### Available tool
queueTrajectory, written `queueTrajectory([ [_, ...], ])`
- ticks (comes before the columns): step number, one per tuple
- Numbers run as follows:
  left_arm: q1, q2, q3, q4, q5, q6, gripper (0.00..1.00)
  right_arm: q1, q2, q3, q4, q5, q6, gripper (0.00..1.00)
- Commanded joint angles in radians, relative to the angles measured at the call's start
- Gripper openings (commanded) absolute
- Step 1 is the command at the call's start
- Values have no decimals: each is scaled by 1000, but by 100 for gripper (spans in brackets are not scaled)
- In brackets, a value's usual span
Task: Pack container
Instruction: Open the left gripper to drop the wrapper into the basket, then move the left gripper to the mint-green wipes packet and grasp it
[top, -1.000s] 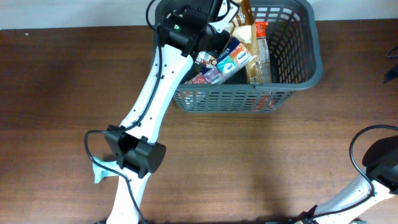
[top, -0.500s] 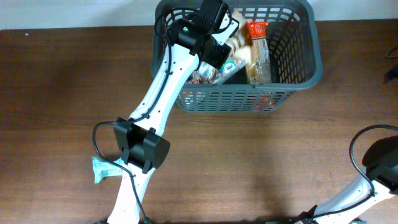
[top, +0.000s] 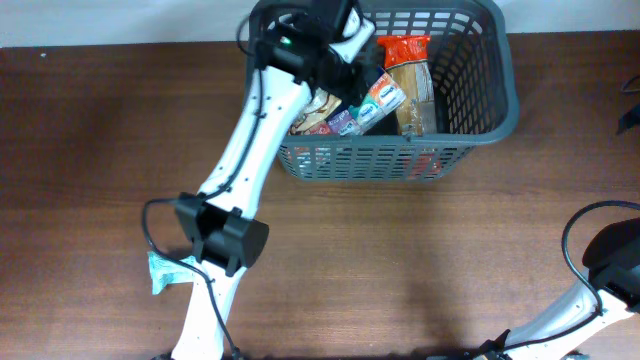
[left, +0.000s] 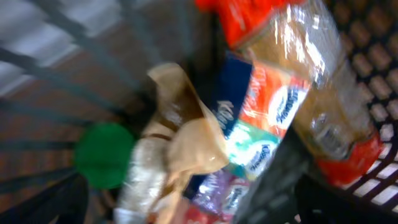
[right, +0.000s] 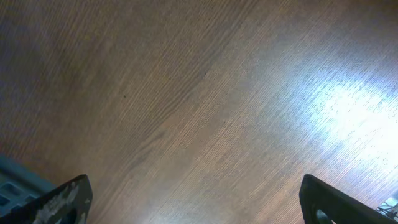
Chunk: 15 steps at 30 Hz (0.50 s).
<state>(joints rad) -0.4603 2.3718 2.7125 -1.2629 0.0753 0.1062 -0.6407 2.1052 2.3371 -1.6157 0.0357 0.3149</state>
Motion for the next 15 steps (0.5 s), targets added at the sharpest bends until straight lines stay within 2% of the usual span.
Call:
queueTrajectory([
  [1, 53, -162, 142, -34, -6, -63, 99, 0, -2, -4, 1, -2, 8, 99],
  [5, 114, -289, 249, -143, -33, -89, 99, 0, -2, -4, 1, -2, 8, 99],
  [9, 169, -425, 273, -279, -31, -89, 99, 0, -2, -4, 1, -2, 8, 99],
  [13, 251, -517, 273, -420, -58, -238, 99, 0, -2, -4, 1, -2, 8, 99],
  [15, 297, -560, 245, -424, -9, -253, 99, 0, -2, -4, 1, -2, 8, 99],
])
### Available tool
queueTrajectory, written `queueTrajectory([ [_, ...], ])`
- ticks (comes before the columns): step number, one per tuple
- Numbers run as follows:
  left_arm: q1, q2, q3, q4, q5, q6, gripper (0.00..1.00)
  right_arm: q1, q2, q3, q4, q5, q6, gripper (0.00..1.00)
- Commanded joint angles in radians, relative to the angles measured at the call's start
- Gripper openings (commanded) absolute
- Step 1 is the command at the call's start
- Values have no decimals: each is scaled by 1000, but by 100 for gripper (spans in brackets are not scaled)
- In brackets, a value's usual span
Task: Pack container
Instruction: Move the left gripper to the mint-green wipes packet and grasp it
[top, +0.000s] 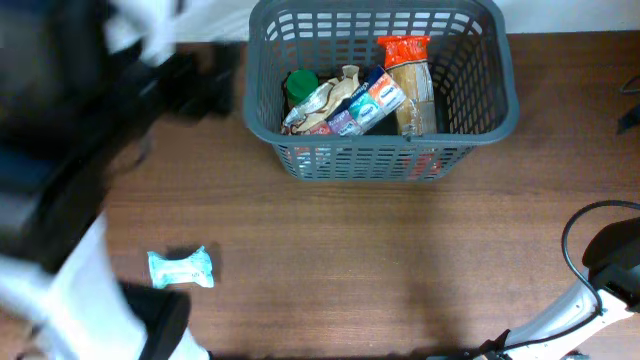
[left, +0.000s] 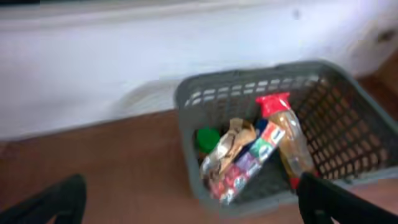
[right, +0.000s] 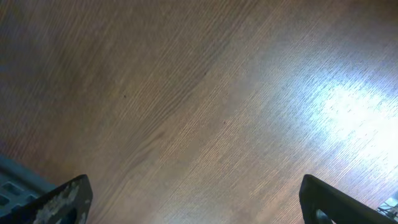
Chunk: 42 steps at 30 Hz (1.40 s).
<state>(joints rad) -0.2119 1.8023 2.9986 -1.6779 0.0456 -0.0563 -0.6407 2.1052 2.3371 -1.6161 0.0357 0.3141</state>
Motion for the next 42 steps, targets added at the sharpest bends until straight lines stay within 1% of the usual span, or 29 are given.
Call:
queueTrajectory([
  [1, 61, -7, -53, -10, 17, -108, 99, 0, -2, -4, 1, -2, 9, 99],
  [2, 71, -25, -68, -10, 5, -125, 99, 0, -2, -4, 1, -2, 9, 99],
  [4, 88, -65, -118, -10, -42, -197, 99, 0, -2, -4, 1, -2, 9, 99],
  [7, 105, -154, -286, -10, -208, -386, 99, 0, -2, -4, 1, -2, 9, 99],
  [9, 120, -234, -460, -10, -299, -557, 99, 0, -2, -4, 1, -2, 9, 99],
  [12, 153, -368, -777, -9, -375, -839, 99, 0, -2, -4, 1, -2, 9, 99],
  [15, 197, -474, -1051, -10, -410, -1097, 99, 0, -2, -4, 1, -2, 9, 99],
  [16, 218, -509, -1142, -9, -410, -1188, 99, 0, -2, -4, 1, -2, 9, 99],
  [17, 237, -538, -1224, -2, -401, -1255, 99, 0, -2, -4, 1, -2, 9, 99],
  [18, 251, -560, -1288, 11, -391, -1281, 99, 0, -2, -4, 1, -2, 9, 99],
  [20, 275, -603, -1429, 67, -358, -1287, 99, 0, -2, -4, 1, -2, 9, 99],
  [21, 280, -612, -1471, 85, -342, -1294, 99, 0, -2, -4, 1, -2, 9, 99],
  [23, 287, -627, -1574, 115, -298, -1361, 99, 0, -2, -4, 1, -2, 9, 99],
  [25, 287, -629, -1682, 140, -285, -1470, 99, 0, -2, -4, 1, -2, 9, 99],
  [26, 287, -629, -1737, 171, -285, -1488, 99, 0, -2, -4, 1, -2, 9, 99],
  [35, 291, -626, -2164, 566, -277, -1446, 99, 0, -2, -4, 1, -2, 9, 99],
  [39, 325, -600, -2259, 674, -277, -1446, 99, 0, -2, -4, 1, -2, 9, 99],
  [42, 355, -553, -2269, 708, -278, -1445, 99, 0, -2, -4, 1, -2, 9, 99],
])
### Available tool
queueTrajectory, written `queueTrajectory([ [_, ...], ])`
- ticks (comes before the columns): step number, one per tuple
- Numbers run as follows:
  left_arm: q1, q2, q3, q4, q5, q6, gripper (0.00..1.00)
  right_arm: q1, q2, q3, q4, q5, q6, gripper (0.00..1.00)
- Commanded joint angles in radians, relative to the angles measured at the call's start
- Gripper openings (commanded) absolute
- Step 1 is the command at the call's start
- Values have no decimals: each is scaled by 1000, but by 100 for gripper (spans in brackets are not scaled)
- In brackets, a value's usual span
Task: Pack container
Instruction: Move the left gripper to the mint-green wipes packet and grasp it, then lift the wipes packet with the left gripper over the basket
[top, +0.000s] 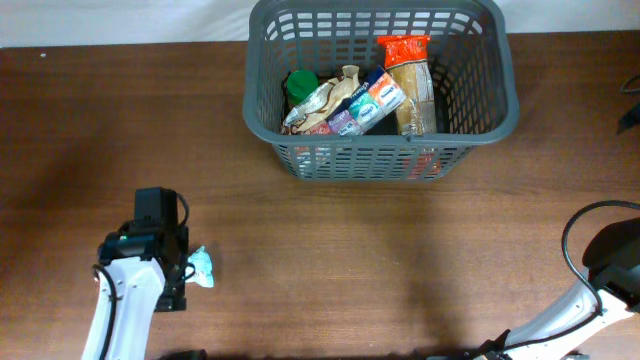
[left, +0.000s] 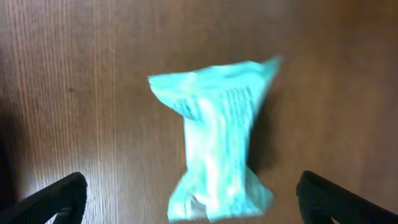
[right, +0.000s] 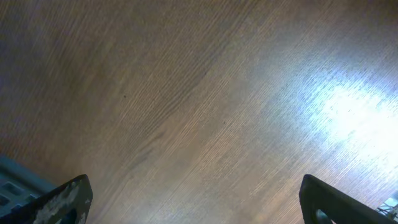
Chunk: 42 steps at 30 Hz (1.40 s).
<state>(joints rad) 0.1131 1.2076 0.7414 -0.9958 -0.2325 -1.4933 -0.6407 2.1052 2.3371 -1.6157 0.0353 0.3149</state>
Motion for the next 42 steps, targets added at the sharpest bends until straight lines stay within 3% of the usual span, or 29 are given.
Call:
queueTrajectory([
  [1, 39, 58, -11, 37, 1, -6, 99, 0, -2, -4, 1, -1, 8, 99],
  [18, 61, 327, -11, 204, 31, 21, 99, 0, -2, -4, 1, -1, 8, 99],
  [19, 61, 328, -11, 212, 31, 38, 94, 0, -2, -4, 1, -2, 8, 99],
  [22, 61, 328, -11, 221, 32, 52, 39, 0, -2, -4, 1, -2, 8, 99],
  [23, 61, 328, -11, 222, 32, 52, 25, 0, -2, -4, 1, -2, 8, 99],
  [25, 61, 328, -11, 222, 31, 55, 5, 0, -2, -4, 1, -2, 8, 99],
  [27, 61, 328, -6, 229, 31, 92, 2, 0, -2, -4, 1, -2, 8, 99],
  [29, 61, 328, 22, 230, 31, 165, 2, 0, -2, -4, 1, -1, 8, 99],
  [32, 61, 323, 150, 209, 27, 378, 2, 0, -2, -4, 1, -1, 8, 99],
  [36, 58, 303, 468, 117, 10, 644, 2, 0, -2, -4, 1, -1, 8, 99],
  [42, -32, 299, 1038, 161, 275, 1227, 2, 0, -2, -4, 1, -2, 8, 99],
])
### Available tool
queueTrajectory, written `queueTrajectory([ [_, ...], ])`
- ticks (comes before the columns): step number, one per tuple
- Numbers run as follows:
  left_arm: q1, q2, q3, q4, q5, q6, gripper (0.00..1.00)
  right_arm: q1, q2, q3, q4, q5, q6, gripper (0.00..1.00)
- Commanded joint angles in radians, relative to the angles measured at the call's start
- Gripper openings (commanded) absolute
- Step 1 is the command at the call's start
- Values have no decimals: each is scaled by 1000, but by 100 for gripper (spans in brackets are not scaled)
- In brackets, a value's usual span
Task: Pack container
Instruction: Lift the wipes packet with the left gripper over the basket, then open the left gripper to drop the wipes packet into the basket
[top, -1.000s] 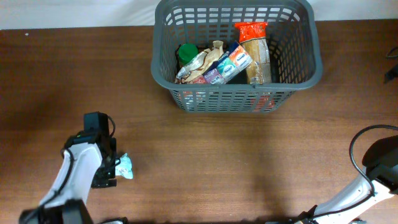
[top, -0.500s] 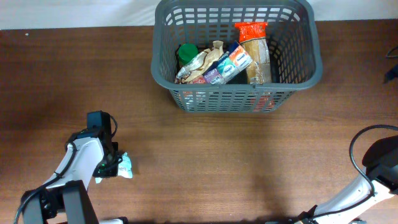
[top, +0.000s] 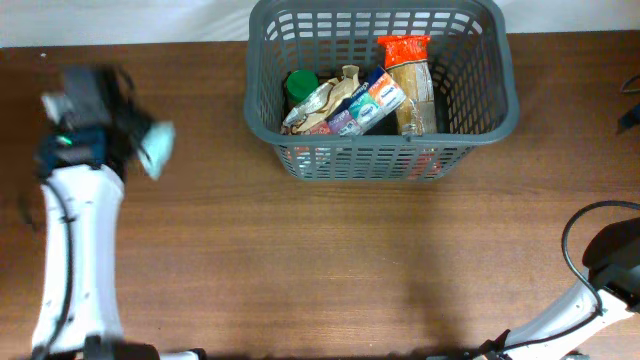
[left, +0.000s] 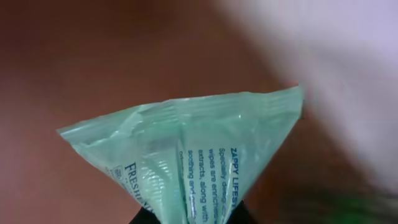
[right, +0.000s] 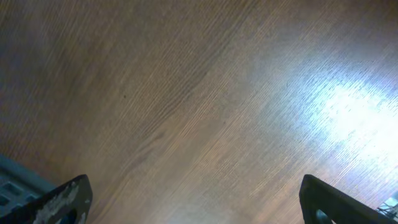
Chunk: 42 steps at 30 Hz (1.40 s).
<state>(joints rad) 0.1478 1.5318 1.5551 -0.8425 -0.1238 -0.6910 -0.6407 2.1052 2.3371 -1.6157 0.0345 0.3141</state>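
Note:
A grey mesh basket (top: 500, 110) stands at the back of the table, holding a green-lidded jar (top: 299, 83), a crumpled brown bag, tissue packs (top: 370, 103) and a red-topped packet (top: 407, 60). My left gripper (top: 138, 143) is raised at the far left, shut on a pale teal wipes packet (top: 155, 148). In the left wrist view the wipes packet (left: 193, 155) fans out above the pinching jaws at the bottom edge. My right gripper (right: 193, 202) hangs open over bare wood, its fingertips (right: 62, 199) wide apart.
The brown wooden table (top: 350, 260) runs under everything. The right arm's base and cable (top: 600, 270) sit at the lower right corner. A white wall borders the table's far edge.
My left gripper was open over the teal wipes packet lying at the front left. It is now shut on the packet and raised further back, left of the basket. The right gripper is unchanged.
My left gripper was inside the basket over the packed items. Then it was out of the basket, with the teal packet lying at the front left. Then it hovered open over that packet. Now it holds the packet up at the left.

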Motion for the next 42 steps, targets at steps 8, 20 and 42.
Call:
queueTrajectory([
  [8, -378, 15, 555, 63, 180, 672, 2, 0, -2, -4, 1, 0, 9, 99],
  [20, -525, 313, 555, 176, 192, 633, 2, 0, -2, -4, 1, -1, 9, 99],
  [42, -558, 609, 555, 75, 292, 550, 2, 0, -2, -4, 1, -1, 9, 99],
])
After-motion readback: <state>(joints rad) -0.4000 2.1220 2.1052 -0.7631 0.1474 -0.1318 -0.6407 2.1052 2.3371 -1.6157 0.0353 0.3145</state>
